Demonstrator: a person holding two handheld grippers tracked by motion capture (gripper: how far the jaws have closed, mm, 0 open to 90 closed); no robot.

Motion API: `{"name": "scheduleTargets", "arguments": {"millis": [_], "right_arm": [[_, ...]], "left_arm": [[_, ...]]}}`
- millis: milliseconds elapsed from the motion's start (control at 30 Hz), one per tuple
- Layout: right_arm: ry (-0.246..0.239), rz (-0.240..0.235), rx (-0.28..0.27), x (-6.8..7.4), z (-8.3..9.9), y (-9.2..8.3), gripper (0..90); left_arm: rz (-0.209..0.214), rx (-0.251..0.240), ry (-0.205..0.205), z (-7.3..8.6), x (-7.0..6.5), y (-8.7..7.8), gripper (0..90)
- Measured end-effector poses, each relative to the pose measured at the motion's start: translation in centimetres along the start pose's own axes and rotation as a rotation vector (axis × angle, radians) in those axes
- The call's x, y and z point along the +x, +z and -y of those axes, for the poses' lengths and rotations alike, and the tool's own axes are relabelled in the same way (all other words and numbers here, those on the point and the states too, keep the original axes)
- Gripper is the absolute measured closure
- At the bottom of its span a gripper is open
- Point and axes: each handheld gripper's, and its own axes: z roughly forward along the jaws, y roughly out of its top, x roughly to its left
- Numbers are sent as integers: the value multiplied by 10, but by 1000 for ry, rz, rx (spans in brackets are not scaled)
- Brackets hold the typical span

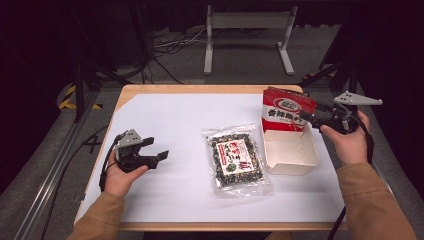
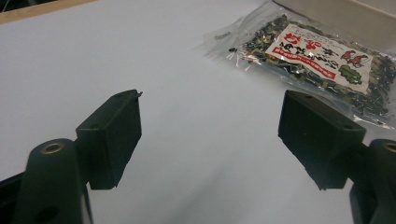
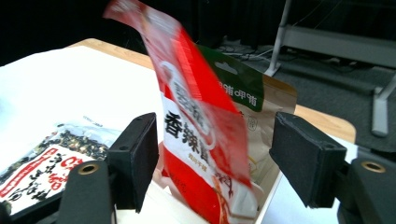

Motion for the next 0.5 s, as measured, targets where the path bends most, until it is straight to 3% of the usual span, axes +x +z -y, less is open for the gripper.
{"name": "scheduleTargets", "arguments": {"millis": [133,500], "right_arm": [[-18,32,-10,11,-1,-17,325],[-47,-46,-87,45,20,-43,324]], "left_arm": [[5,-2,8,-2,-2,1,219],[32,2,-4,-12,-8,4,205]]}}
